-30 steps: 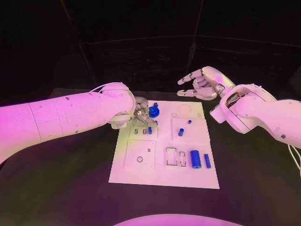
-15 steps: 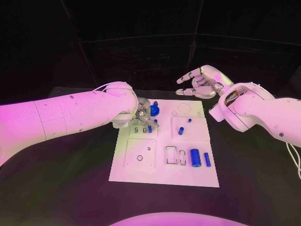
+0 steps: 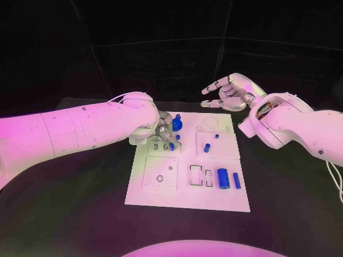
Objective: Assemble the parts on the task board
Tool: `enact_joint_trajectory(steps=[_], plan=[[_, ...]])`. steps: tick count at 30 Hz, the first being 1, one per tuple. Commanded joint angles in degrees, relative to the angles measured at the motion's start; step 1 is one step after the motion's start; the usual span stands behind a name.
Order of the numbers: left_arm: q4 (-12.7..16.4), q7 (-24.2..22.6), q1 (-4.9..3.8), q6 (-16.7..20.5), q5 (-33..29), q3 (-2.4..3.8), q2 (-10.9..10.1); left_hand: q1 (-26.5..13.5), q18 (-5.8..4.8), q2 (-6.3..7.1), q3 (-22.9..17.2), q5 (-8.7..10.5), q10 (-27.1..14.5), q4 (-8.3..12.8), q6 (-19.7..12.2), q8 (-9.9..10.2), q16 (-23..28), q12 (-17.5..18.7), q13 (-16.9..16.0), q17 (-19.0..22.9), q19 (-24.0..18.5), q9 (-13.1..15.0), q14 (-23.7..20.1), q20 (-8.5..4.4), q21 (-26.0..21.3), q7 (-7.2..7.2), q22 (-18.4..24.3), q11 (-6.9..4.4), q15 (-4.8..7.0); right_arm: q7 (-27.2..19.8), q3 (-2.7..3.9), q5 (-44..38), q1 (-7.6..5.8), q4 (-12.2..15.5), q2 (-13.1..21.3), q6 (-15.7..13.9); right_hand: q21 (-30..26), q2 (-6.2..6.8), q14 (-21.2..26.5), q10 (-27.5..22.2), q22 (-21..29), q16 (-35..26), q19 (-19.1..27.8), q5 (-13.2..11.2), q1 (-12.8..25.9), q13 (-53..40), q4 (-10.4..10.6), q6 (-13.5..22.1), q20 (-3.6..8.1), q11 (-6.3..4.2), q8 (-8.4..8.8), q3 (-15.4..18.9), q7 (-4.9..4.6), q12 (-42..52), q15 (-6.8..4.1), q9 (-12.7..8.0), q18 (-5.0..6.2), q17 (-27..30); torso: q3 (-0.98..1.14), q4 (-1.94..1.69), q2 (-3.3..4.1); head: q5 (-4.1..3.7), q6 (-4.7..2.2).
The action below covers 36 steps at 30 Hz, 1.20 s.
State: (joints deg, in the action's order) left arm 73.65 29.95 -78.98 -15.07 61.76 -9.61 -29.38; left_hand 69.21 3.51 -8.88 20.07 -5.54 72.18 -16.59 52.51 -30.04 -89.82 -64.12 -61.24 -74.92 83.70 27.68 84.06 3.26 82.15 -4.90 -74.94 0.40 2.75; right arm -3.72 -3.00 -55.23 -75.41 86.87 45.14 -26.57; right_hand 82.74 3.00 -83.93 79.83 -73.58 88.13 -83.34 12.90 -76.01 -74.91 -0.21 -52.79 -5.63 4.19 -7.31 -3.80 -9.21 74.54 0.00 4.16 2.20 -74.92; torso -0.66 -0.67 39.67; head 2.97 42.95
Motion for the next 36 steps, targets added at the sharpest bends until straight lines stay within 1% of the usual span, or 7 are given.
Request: enact_joint_trajectory(steps=[1,15,21,24,30,32,36], plan=[[0.04,0.48,-0.05,-1.65,-0.17,0.01,0.16,0.52,-0.87,-0.33,-0.24,0.25,0.47,0.30,-0.21,-0.31,-0.18,-0.39,-0.10,-15.08,1.46,0.19,5.94,-0.31,0.29,0.39,-1.49,-0.02,0.47,0.13,0.05,0.06,-0.12,-0.07,-0.12,0.45,-0.37,-0.24,-5.16,-0.49,0.10,-0.23,0.46,0.08,0.23,-1.19,0.08,0.38,-0.05,-0.11,-0.24,0.34,0.07,-0.38,-0.31,-0.08,1.12,-11.83,0.00,-0.02,0.03,0.02,0.04],[0.02,0.51,-0.03,-2.08,-0.17,0.01,0.17,1.30,-0.92,-0.30,-0.58,0.23,0.49,0.49,-0.44,-0.79,-0.18,-0.49,-0.24,-15.08,1.50,0.80,5.94,-0.34,0.49,0.44,-1.82,-0.07,0.51,0.19,0.04,0.06,-0.11,-0.51,-0.50,0.65,-0.37,-0.24,-5.16,-0.49,0.10,-0.23,0.46,0.08,0.23,-1.19,0.08,0.38,-0.05,-0.11,-0.24,0.34,0.07,-0.38,-0.31,-0.08,1.12,-11.83,-0.01,-0.03,0.01,0.03,0.19],[0.11,0.50,-0.03,-1.94,-0.36,0.01,0.24,2.58,-0.98,-0.61,-1.38,0.18,0.53,0.85,-0.69,-1.45,-0.18,-0.59,-0.39,-15.08,1.54,1.62,5.94,-0.38,0.74,0.53,-2.24,-0.14,0.57,0.20,0.04,0.06,-0.11,-0.79,-0.77,0.79,-0.41,-0.33,-5.16,-0.51,0.15,-0.25,0.48,0.12,0.24,-1.16,0.11,0.34,-0.05,-0.12,-0.30,0.38,0.08,-0.41,-0.32,-0.07,1.13,-11.81,-0.03,-0.04,0.02,0.11,0.30],[0.14,0.48,-0.02,-1.78,-0.58,0.01,0.25,4.32,-0.96,-1.30,-2.74,0.09,0.44,1.62,-1.07,-1.86,-0.18,-0.49,-0.35,-15.08,1.46,2.24,5.94,-0.43,0.76,0.56,-2.26,-0.19,0.62,0.21,0.04,0.06,-0.10,-0.93,-0.88,0.87,-0.41,-0.34,-5.16,-0.51,0.15,-0.25,0.49,0.13,0.23,-1.16,0.11,0.34,-0.05,-0.13,-0.30,0.38,0.08,-0.41,-0.32,-0.07,1.13,-11.81,-0.04,-0.06,-0.02,0.13,0.37],[0.14,0.42,-0.02,-1.41,-2.19,0.01,0.19,6.99,-0.98,-1.81,-4.99,0.02,0.37,3.23,-1.65,-2.33,-0.18,-0.37,-0.36,-15.08,1.39,3.10,5.94,-0.46,0.86,0.62,-2.45,-0.26,0.67,0.26,0.04,0.06,-0.10,-1.20,-1.02,1.02,-0.43,-0.47,-5.16,-0.51,0.15,-0.25,0.49,0.26,0.13,-1.15,0.08,0.31,-0.04,-0.15,-0.36,0.39,0.10,-0.41,-0.34,-0.06,1.13,-11.83,-0.04,-0.06,0.02,0.19,0.51],[0.16,0.38,-0.02,-1.23,-2.53,0.01,0.17,8.90,-0.97,-2.37,-6.50,-0.12,0.28,4.43,-1.95,-2.38,-0.18,-0.23,-0.29,-15.08,1.37,3.33,5.94,-0.54,0.89,0.80,-2.50,-0.43,0.79,0.29,0.04,0.06,-0.10,-1.30,-1.10,1.10,-0.45,-0.53,-5.16,-0.54,0.18,-0.26,0.50,0.37,0.04,-1.10,0.04,0.31,-0.03,-0.16,-0.40,0.40,0.10,-0.45,-0.35,-0.06,1.13,-11.81,-0.04,-0.03,0.00,0.25,0.56],[0.22,0.26,0.00,-0.84,-3.29,0.01,0.11,10.80,-0.97,-2.81,-8.50,-0.14,0.06,5.66,-2.39,-2.28,-0.18,0.12,-0.08,-15.08,1.32,3.56,5.94,-0.67,0.91,0.91,-2.55,-0.56,0.92,0.37,0.04,0.06,-0.10,-1.50,-1.24,1.28,-0.47,-0.56,-5.17,-0.53,0.19,-0.25,0.51,0.44,-0.01,-1.11,0.01,0.31,-0.03,-0.17,-0.41,0.40,0.11,-0.44,-0.35,-0.06,1.14,-11.83,0.01,-0.02,0.01,0.32,0.61]])
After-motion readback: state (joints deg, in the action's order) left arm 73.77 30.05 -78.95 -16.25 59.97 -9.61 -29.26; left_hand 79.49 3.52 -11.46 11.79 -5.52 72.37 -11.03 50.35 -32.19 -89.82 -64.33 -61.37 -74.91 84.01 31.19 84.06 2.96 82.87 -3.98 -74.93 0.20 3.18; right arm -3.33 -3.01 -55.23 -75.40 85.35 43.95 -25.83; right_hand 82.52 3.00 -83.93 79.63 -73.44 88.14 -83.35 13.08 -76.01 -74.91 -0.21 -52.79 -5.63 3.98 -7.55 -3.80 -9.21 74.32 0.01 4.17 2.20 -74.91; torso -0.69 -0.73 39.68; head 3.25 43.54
